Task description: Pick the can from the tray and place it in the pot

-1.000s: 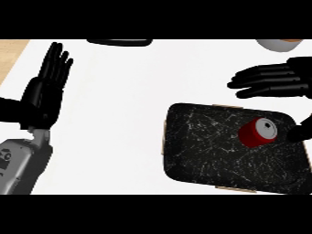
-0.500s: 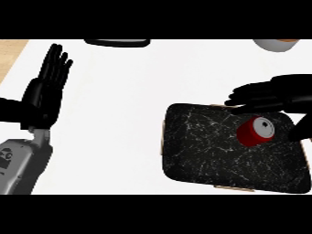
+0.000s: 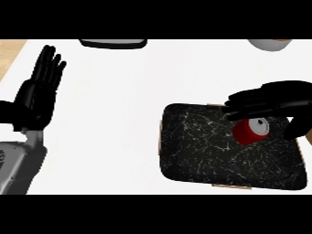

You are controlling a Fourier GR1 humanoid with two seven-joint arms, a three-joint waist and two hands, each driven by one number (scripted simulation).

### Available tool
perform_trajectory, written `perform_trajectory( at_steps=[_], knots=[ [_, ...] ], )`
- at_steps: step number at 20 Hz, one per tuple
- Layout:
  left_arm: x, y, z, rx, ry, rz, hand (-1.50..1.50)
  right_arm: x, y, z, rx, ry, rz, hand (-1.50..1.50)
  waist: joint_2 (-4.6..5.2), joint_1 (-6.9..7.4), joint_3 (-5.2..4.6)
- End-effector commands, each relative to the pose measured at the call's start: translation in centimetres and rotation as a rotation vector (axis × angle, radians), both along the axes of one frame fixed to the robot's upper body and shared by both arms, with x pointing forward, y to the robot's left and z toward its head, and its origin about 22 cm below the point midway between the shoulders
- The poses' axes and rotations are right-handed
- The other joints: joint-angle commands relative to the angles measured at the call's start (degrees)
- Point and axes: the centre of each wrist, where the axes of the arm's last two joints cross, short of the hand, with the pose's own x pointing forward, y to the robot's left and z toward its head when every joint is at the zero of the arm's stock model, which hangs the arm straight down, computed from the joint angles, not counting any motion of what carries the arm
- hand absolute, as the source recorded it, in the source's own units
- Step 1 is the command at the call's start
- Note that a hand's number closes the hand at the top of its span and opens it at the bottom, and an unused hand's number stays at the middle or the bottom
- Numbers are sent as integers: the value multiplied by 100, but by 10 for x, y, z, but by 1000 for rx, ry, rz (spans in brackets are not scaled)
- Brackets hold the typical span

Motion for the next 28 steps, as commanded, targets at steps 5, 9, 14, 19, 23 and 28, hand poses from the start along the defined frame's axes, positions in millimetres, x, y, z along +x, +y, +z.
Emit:
perform_trajectory(
  at_steps=[5,9,14,19,23,28],
  knots=[
    [2,13,1,-5,5,29,0,28,5,-20,-12,81,124,-150,-45,-117,-6],
    [-12,8,-11,1,14,11,0,24,0,-51,-21,88,110,-150,-51,-114,-4],
    [-4,6,-7,2,12,19,0,28,23,-63,-21,95,150,-150,-48,-164,-5],
    [-1,20,8,-1,-5,34,0,26,29,-82,-2,108,160,-150,-52,-171,-4],
    [-6,2,4,9,3,22,0,18,33,-88,-37,142,223,-150,-82,-201,-4],
    [-3,21,-5,-6,6,41,0,4,51,-99,56,80,356,150,-59,-235,-5]
  ],
)
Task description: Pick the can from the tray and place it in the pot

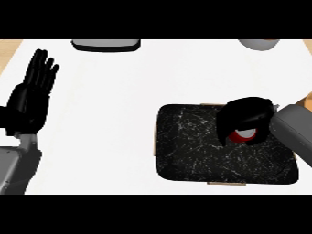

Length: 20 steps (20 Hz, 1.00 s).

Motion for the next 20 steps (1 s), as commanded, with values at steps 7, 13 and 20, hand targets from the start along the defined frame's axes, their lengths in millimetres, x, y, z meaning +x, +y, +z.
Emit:
perform_trajectory(
  at_steps=[7,13,20],
  knots=[
    [6,-4,-3,13,1,15,0,-7,16,-3,156,53,204,150,20,-67,39],
    [6,-7,4,9,6,33,0,-6,15,7,238,-90,-95,150,-6,-127,36],
    [-4,15,-8,15,48,91,0,-7,38,-25,224,-156,-940,150,-240,-611,-15]
  ],
)
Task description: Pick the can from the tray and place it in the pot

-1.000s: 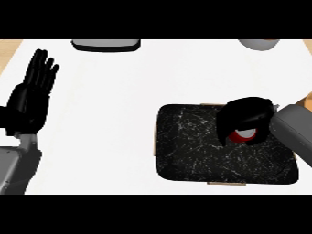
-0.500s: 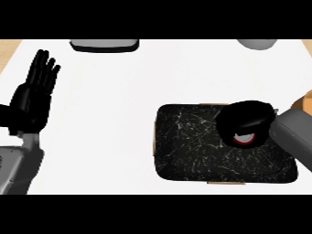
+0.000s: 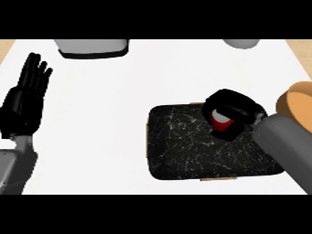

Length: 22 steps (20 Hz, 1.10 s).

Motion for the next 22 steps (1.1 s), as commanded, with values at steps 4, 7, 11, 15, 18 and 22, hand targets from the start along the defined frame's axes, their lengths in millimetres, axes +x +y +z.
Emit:
perform_trajectory(
  at_steps=[4,7,11,15,18,22],
  knots=[
    [-7,13,-6,2,32,36,0,4,54,6,157,-68,-563,150,-164,-172,-13],
    [-5,18,-3,5,25,69,0,17,52,40,167,-229,-741,150,-204,-322,-20],
    [-9,14,-4,2,31,60,0,21,65,76,276,-355,-943,150,-196,-332,-3],
    [-12,17,-9,3,26,71,0,21,61,125,316,-504,-1091,150,-162,-371,-4],
    [-19,28,-10,6,31,78,0,7,42,154,324,-577,-1176,150,-139,-357,10],
    [-22,28,-12,4,18,60,0,-23,12,168,231,-608,-1310,150,-49,-255,19]
  ],
)
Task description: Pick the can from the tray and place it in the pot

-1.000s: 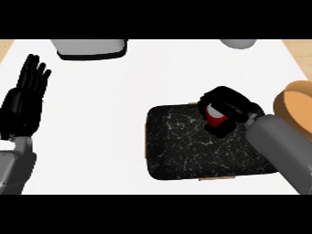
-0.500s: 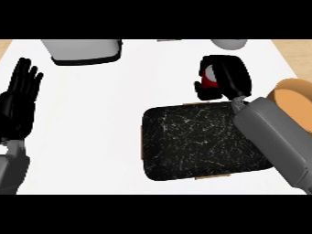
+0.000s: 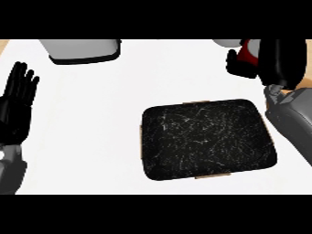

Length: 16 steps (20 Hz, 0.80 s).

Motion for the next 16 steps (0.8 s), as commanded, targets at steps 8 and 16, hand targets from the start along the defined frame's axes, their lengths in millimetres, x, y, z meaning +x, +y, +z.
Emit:
perform_trajectory(
  at_steps=[8,16],
  knots=[
    [5,-10,7,0,-39,-37,0,-95,-99,40,-45,55,-240,150,196,268,29],
    [2,-9,16,-6,-48,-73,0,-117,-208,33,28,37,-301,150,238,500,31]
  ],
)
